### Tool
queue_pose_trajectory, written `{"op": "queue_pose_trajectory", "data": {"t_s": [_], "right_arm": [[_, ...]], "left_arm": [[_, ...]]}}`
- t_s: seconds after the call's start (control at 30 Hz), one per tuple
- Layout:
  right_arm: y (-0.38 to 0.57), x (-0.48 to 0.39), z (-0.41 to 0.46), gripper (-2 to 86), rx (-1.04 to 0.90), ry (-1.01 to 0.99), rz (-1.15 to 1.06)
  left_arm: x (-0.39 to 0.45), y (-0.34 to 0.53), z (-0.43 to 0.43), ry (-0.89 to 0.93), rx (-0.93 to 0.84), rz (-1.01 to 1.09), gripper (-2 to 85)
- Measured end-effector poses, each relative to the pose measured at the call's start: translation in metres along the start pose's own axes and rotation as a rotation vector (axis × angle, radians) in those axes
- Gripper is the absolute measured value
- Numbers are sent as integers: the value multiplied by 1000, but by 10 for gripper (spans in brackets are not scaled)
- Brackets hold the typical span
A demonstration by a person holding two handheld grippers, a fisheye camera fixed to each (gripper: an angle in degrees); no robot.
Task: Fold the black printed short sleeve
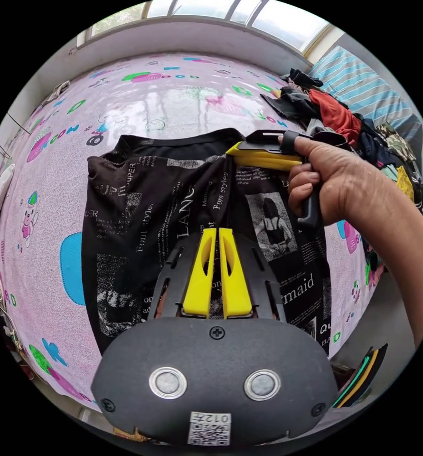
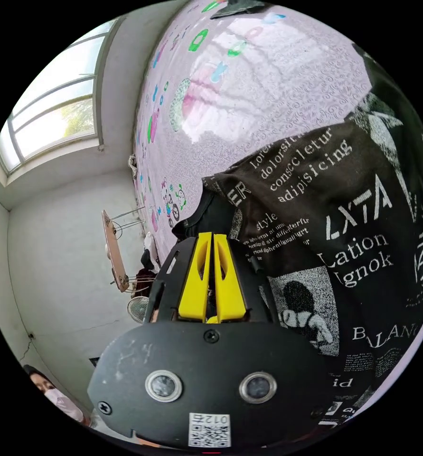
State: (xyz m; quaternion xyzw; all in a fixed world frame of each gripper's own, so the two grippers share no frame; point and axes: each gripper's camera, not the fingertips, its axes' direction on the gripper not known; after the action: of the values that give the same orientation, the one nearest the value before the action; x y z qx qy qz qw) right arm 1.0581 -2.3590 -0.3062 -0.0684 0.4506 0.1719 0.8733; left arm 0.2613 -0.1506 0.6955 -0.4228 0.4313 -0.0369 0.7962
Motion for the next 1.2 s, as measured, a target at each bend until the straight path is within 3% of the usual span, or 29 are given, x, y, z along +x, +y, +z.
{"op": "queue_pose_trajectory", "data": {"t_s": [0.17, 0.33, 0.6, 0.87, 1.0, 1.2], "right_arm": [[3, -19, 1, -5, -60, 178, -106], [19, -10, -5, 3, -49, 194, -126], [90, -1, -87, 46, 45, 205, -170], [250, 41, -50, 29, -279, 7, -203], [300, 64, -17, 34, -351, -11, -178], [336, 92, 8, 39, -390, 39, -166]], "left_arm": [[13, 18, 9, -27, -24, 84, 8], [1, 28, 34, 96, -61, 65, 6], [-33, 98, -25, 182, 92, 144, 12], [-109, 259, -94, -2, 25, 85, 39], [-162, 339, -106, -61, -78, -56, 64], [-187, 376, -84, -51, -114, -88, 83]]}}
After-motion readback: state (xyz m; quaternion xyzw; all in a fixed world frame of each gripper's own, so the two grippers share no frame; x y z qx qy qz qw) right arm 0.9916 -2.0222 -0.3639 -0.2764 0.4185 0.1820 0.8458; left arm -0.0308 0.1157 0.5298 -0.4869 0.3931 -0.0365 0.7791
